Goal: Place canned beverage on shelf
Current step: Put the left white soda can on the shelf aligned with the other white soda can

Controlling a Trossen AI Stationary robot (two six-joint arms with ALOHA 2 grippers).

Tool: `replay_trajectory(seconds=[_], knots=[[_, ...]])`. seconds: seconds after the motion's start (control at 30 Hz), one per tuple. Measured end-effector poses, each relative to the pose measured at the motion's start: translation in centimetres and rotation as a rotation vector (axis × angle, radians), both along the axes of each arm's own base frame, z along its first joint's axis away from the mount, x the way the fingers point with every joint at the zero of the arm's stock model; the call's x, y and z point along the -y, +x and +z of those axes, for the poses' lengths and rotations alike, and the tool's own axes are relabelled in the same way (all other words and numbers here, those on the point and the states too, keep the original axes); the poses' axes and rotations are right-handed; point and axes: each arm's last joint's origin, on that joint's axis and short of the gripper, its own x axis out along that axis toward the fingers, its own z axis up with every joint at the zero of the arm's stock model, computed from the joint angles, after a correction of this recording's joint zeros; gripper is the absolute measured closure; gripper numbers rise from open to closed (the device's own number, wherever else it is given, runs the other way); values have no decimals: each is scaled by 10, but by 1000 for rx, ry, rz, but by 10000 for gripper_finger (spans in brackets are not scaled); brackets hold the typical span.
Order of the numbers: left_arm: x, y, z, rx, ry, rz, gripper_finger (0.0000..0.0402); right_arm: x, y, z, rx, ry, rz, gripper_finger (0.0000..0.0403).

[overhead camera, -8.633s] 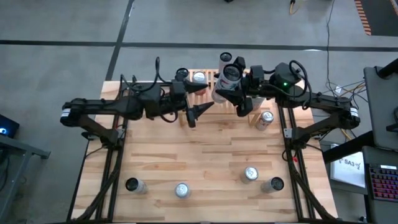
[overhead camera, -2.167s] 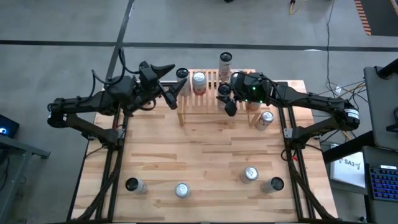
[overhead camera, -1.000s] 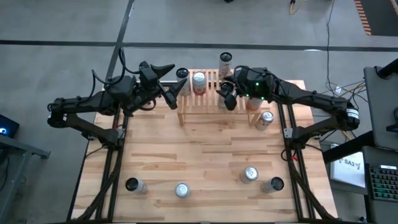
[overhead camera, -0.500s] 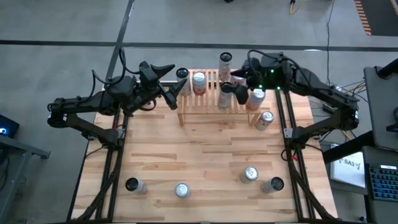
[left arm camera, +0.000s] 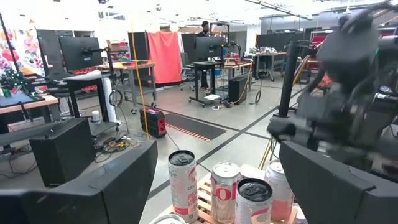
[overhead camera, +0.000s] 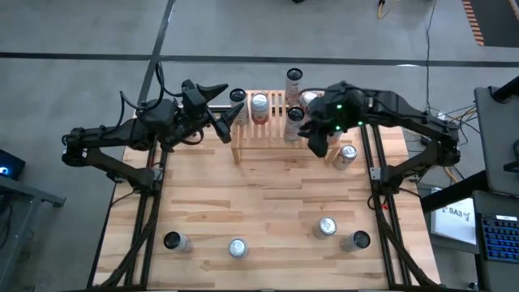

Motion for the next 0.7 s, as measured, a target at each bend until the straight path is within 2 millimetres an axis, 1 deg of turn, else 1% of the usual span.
replay_trajectory(seconds=[0.07,0.1,0.13,0.3,0.4,0.7], knots=[[0,0,0,0,0,0,79,1,5,-9,-51,-1,9,367],[0,0,0,-1,0,0,79,2,8,-12,-71,-10,10,381],[0,0,0,-2,0,0,79,3,11,-15,-83,-17,4,385],[0,2,-2,-9,0,0,79,8,25,-27,-139,-62,-27,392],[0,7,-5,-22,0,0,79,11,31,-32,-164,-80,-47,393],[0,20,-13,-48,-8,-1,79,15,32,-34,-199,-176,-105,394]])
